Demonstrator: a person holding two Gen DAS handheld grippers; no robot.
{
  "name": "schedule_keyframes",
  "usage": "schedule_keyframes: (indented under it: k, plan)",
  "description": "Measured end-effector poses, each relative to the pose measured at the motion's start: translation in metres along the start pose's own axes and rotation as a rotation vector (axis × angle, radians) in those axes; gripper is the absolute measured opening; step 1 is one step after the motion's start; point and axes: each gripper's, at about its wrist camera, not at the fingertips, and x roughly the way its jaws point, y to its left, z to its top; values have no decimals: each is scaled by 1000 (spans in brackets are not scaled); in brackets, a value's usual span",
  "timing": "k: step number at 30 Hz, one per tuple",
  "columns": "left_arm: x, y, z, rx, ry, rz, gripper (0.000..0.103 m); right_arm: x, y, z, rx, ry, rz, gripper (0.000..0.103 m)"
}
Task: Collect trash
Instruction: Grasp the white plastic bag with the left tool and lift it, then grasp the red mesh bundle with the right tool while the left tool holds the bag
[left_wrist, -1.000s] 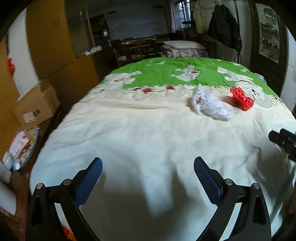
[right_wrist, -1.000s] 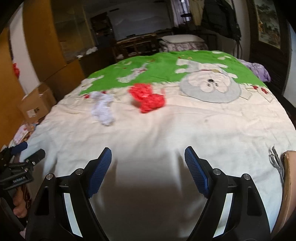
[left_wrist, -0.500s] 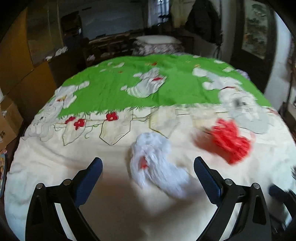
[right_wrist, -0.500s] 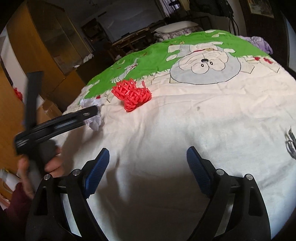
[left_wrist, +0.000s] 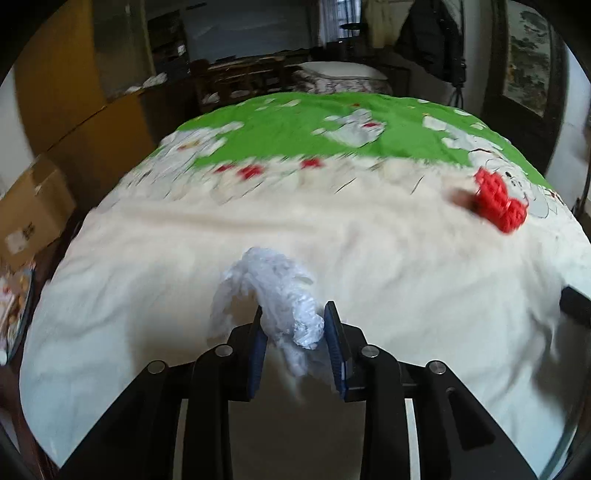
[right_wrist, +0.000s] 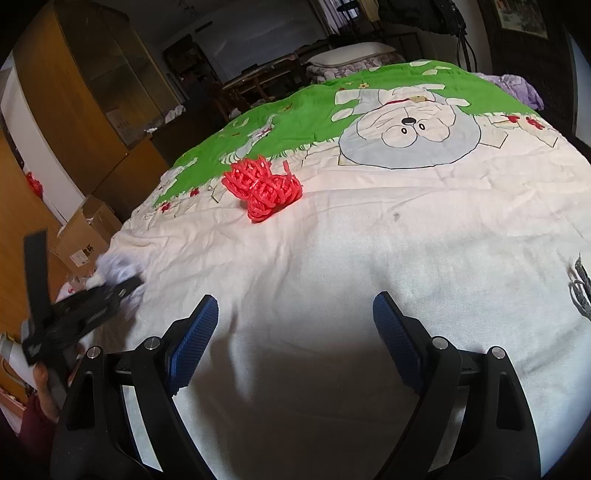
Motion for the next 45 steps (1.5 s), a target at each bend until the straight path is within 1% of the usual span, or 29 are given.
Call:
schedule_keyframes:
  k: [1,2,3,4,5,6,7,9,10,11,13,14,16,20,23,27,30,34,37,39,40,41,44,45]
  plan:
    - [-3,4,-4,-5,-4,-2,33,0,1,0,-3,1,-5,83]
    - [-6,7,-8,-8,-13,1,36,1,1,0,-6,2,-9,83]
    - [-8,9,-11,-14,-23,11,46,1,3,0,-11,4,-17,83]
    - [-9,10,-12,-21,-29,18,52,1,3,0,-14,5,-22,83]
    - [-8,12,-12,-40,-36,19,63,1,4,0,-17,6,-26,83]
    - [-7,14,-13,-55,-35,14,71,1,4,0,-21,7,-32,83]
    - [-6,16,-11,-68,-31,8,74,2,5,0,-23,7,-35,83]
    - [0,26,-9,-111,-8,-27,87,2,6,0,-27,8,-41,83]
    - [3,30,-9,-137,7,-49,89,3,6,0,-30,9,-45,83]
    - [7,39,-8,-179,24,-95,92,3,7,0,-31,9,-47,83]
    - [7,44,-9,-204,10,-143,97,3,7,-1,-34,10,-50,83]
    - [7,44,-9,-206,10,-151,97,3,7,-1,-34,11,-50,83]
    - [7,41,-10,-195,13,-137,97,3,7,-1,-34,10,-51,83]
    - [8,28,-9,-144,34,-69,97,4,9,1,-39,11,-61,83]
    - [9,26,-10,-127,39,-47,97,9,15,11,-60,13,-65,84]
    - [9,27,-10,-135,38,-57,97,23,21,34,-54,13,-52,84]
    - [9,26,-10,-132,39,-54,97,41,27,56,-50,14,-53,84]
    - [9,26,-10,-133,39,-55,97,65,32,77,-61,2,-92,84]
    - [9,26,-10,-132,40,-56,97,84,32,82,-54,14,-108,84]
    - [10,27,-9,-132,41,-58,97,89,33,81,-62,24,-114,78]
    - [10,26,-10,-131,41,-57,97,86,33,80,-67,8,-101,55]
    - [10,26,-9,-131,42,-57,97,83,34,78,-72,-4,-89,37]
    - [11,27,-9,-132,42,-58,97,62,39,69,-97,-58,-92,35]
    - [11,27,-9,-132,42,-58,97,48,43,60,-115,-70,-79,35]
